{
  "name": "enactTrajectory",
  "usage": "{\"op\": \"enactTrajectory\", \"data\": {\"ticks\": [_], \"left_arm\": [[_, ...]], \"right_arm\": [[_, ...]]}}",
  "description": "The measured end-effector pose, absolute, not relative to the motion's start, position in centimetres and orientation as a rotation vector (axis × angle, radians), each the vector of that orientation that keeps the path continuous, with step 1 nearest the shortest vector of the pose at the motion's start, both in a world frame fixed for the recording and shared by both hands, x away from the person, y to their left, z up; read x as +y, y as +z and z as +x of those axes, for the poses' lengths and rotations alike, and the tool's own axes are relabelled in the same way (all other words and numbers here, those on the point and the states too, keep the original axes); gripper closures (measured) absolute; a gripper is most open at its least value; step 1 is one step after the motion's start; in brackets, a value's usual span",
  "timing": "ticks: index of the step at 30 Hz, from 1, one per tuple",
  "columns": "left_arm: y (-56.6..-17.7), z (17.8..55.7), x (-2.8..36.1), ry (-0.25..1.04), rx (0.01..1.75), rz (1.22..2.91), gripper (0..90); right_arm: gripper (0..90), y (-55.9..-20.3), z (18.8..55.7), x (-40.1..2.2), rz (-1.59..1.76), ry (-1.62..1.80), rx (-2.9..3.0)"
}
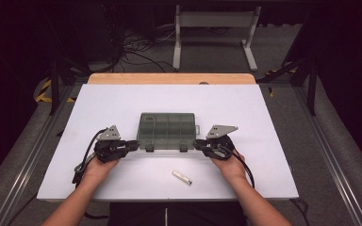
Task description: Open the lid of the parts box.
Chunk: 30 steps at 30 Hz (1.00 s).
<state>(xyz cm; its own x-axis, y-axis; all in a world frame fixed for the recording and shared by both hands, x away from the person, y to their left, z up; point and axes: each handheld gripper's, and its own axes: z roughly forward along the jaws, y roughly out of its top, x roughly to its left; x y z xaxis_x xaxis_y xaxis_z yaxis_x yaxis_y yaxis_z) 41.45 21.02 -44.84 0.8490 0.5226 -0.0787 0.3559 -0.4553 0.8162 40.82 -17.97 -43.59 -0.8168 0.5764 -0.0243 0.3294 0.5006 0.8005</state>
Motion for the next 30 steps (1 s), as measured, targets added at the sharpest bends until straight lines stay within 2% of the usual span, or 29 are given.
{"op": "enactTrajectory", "data": {"ticks": [5, 25, 26, 29, 30], "left_arm": [[-44.57, 41.31, 21.12, 0.238, 0.628, 2.064, 82.1], [-44.29, 41.48, 21.43, 0.231, 0.630, 1.982, 81.1], [-44.28, 41.46, 21.38, 0.230, 0.636, 1.973, 80.8], [-44.20, 41.56, 21.38, 0.227, 0.628, 1.966, 80.8], [-44.20, 41.56, 21.38, 0.227, 0.628, 1.966, 80.7]], "right_arm": [[79.8, -43.30, 40.75, -18.16, 0.761, 1.255, 2.438], [79.8, -42.83, 40.46, -18.37, 0.760, 1.301, 2.397], [77.2, -42.85, 40.48, -18.40, 0.763, 1.298, 2.399], [53.9, -42.99, 40.51, -18.23, 0.789, 1.258, 2.391], [53.9, -42.99, 40.51, -18.23, 0.789, 1.258, 2.391]]}}
